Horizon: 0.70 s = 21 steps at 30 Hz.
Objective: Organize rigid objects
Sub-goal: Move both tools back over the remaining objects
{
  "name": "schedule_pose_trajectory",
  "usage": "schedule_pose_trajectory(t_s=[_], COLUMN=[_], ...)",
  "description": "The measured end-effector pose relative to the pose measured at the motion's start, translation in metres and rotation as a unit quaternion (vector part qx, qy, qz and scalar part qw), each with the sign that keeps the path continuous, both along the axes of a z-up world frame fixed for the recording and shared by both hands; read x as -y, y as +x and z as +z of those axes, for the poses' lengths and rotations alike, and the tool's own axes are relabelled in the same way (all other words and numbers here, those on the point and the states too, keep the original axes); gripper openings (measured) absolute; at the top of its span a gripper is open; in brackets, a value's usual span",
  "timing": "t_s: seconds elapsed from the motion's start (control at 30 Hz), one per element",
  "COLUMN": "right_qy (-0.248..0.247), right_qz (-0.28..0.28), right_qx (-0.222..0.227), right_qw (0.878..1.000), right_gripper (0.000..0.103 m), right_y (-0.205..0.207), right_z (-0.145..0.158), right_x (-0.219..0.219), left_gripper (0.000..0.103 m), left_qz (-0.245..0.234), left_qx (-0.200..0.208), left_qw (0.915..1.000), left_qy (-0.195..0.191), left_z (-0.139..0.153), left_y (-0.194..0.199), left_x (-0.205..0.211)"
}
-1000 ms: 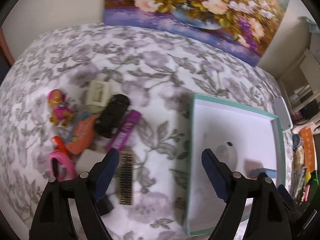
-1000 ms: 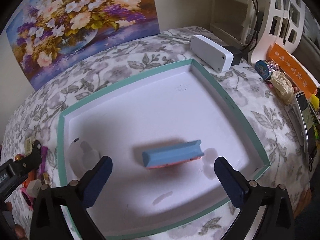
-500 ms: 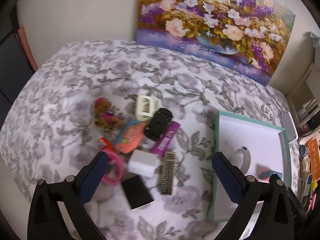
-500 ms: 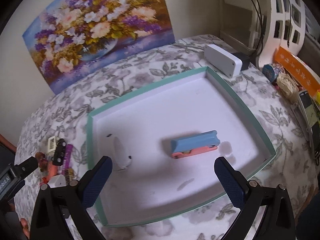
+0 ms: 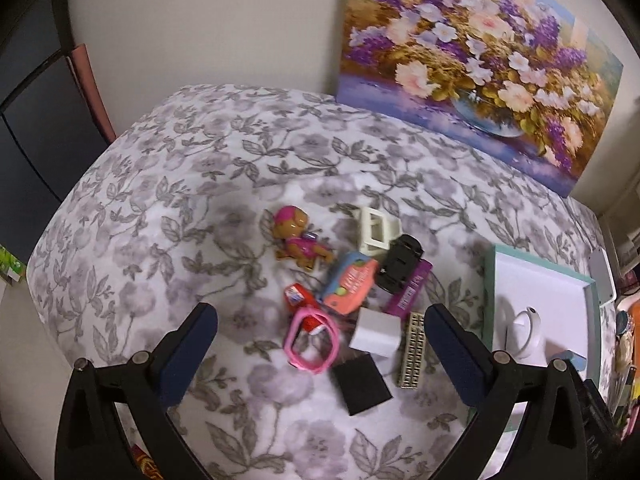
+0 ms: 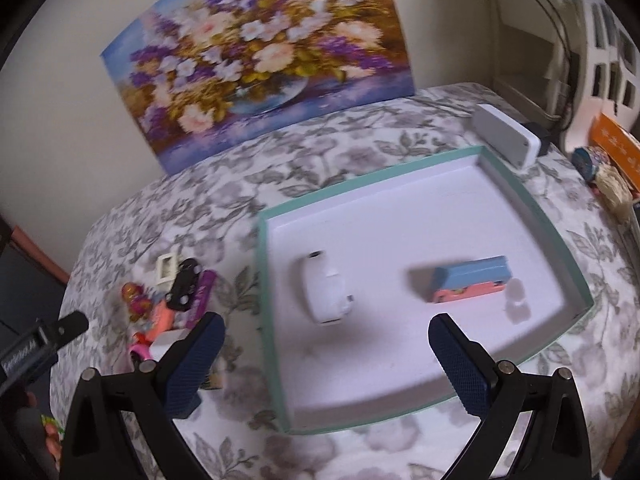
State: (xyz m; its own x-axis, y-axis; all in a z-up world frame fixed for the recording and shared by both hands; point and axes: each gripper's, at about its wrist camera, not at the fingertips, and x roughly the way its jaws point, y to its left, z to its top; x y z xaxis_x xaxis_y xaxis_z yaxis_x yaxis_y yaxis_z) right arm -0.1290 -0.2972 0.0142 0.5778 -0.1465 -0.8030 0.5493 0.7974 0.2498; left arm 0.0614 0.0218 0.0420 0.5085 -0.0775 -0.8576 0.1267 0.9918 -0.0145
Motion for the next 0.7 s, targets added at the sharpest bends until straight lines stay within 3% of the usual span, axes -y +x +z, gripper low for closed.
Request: schedule_pose_trajectory(t_s=[0.4, 0.7], right_qy=[0.010, 0.015], right_qz=[0.075, 0.125], right_qx=[-0.029, -0.051], right_qw=[0.997, 0.991], right_gripper=[0.103, 0.103], right_y=[0.029, 0.045], right_z=[-0.003, -0.014], right_x=[-0.053, -0.088], left_gripper=[0.103, 0.103], left_qz=[0.053, 0.052], left_qx=[-0.010, -0.039], left_qw=[0.9984, 0.9979], left_qy=[-0.016, -0.012], left_z=[-0.001, -0.014], left_y=[0.019, 0.026], left_x=[-0.053, -0.062])
